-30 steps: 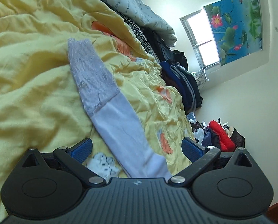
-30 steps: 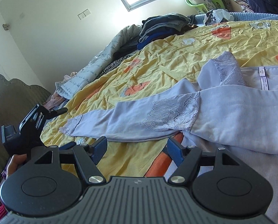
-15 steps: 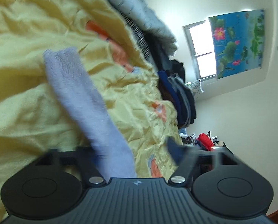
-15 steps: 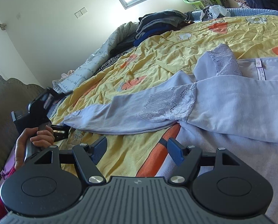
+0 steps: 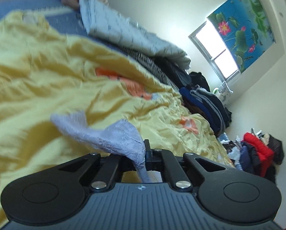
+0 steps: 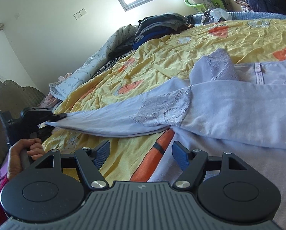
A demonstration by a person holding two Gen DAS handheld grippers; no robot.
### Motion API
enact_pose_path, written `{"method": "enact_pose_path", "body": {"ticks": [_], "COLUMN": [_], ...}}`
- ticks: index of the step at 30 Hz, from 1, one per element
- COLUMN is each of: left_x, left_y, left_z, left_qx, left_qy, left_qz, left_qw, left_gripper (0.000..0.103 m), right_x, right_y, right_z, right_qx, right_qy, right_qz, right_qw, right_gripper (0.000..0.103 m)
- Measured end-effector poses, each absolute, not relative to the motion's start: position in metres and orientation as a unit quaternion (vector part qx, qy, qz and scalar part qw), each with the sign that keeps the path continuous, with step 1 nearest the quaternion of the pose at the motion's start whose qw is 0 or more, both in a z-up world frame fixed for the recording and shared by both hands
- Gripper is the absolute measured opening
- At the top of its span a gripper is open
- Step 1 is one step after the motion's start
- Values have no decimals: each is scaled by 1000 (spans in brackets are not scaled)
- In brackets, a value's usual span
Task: Fold small clothes
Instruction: 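Grasp the lace cuff of the other sleeve with the left gripper, then carry the held sleeve across the top toward the right gripper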
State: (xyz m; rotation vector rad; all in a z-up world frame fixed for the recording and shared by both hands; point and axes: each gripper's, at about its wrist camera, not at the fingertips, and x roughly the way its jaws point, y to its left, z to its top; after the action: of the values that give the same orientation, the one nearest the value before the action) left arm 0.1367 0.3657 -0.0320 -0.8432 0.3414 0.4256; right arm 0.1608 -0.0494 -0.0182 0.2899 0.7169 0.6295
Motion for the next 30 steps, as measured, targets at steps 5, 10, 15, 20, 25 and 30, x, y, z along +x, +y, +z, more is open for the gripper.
{"method": "enact_pose_path", "body": {"ticks": [5, 10, 15, 20, 25, 30], "left_x": [123, 100, 104, 116, 122, 127], "left_y": [354, 352, 349, 340, 312, 272], "left_z": [-24, -21, -18, -9, 10, 25], "left_qx": [-367, -371, -335, -319, -275, -230], "left_qy": [150, 119, 133, 144, 133, 127], "left_qz": [240, 271, 290, 272, 241, 194], "left_qw": [886, 880, 887, 897, 921, 945], "left_gripper": [3, 3, 3, 3, 3, 3], "right_x": [161, 163, 184, 184, 190, 181], "right_y": [-58, -68, -80, -88, -88, -102], "right_z": [-15, -6, -21, -25, -27, -22], "right_qx": [142, 135, 153, 171, 149, 166], "right_qy": [337, 315, 341, 342, 358, 338], "right_qz": [298, 287, 264, 260, 260, 247], "right_qw": [882, 895, 889, 887, 885, 893], "right_gripper": [71, 72, 77, 79, 81, 81]}}
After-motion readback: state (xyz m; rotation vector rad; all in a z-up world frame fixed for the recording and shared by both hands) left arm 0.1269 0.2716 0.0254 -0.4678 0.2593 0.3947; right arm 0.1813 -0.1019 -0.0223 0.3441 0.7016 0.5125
